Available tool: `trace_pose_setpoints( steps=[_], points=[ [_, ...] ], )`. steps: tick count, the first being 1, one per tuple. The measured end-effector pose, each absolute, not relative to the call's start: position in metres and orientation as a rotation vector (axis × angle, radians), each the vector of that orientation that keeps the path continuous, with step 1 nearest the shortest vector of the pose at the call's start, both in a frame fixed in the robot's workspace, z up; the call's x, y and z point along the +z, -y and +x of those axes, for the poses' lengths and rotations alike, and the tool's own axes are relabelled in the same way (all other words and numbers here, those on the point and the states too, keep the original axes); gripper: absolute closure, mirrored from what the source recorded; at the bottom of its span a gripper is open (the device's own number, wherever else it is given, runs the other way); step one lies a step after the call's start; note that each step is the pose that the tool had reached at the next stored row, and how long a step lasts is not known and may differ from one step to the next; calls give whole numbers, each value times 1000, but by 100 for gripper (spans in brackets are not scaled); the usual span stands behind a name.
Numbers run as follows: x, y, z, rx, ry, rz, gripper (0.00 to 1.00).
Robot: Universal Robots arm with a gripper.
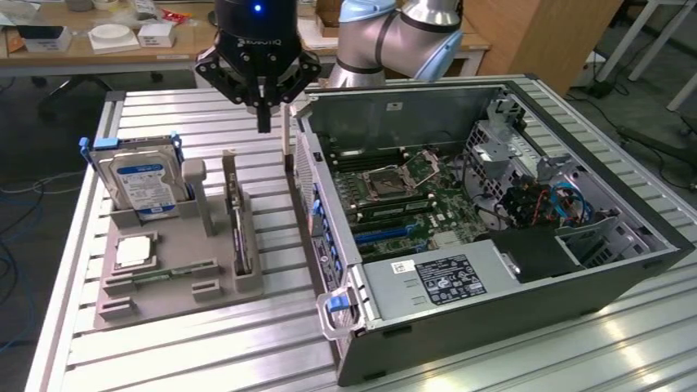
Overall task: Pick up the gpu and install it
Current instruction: 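Reach for the gpu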
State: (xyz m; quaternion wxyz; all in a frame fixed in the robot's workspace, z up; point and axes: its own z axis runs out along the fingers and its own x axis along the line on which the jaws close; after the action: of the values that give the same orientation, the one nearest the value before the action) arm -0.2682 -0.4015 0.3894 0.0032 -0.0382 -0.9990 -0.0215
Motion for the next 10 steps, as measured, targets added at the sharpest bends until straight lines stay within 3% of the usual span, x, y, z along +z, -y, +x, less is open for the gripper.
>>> trace_pose_setpoints(
  steps=[10],
  points=[
    [389, 402, -283, -67, 3129, -120, 90]
  ],
)
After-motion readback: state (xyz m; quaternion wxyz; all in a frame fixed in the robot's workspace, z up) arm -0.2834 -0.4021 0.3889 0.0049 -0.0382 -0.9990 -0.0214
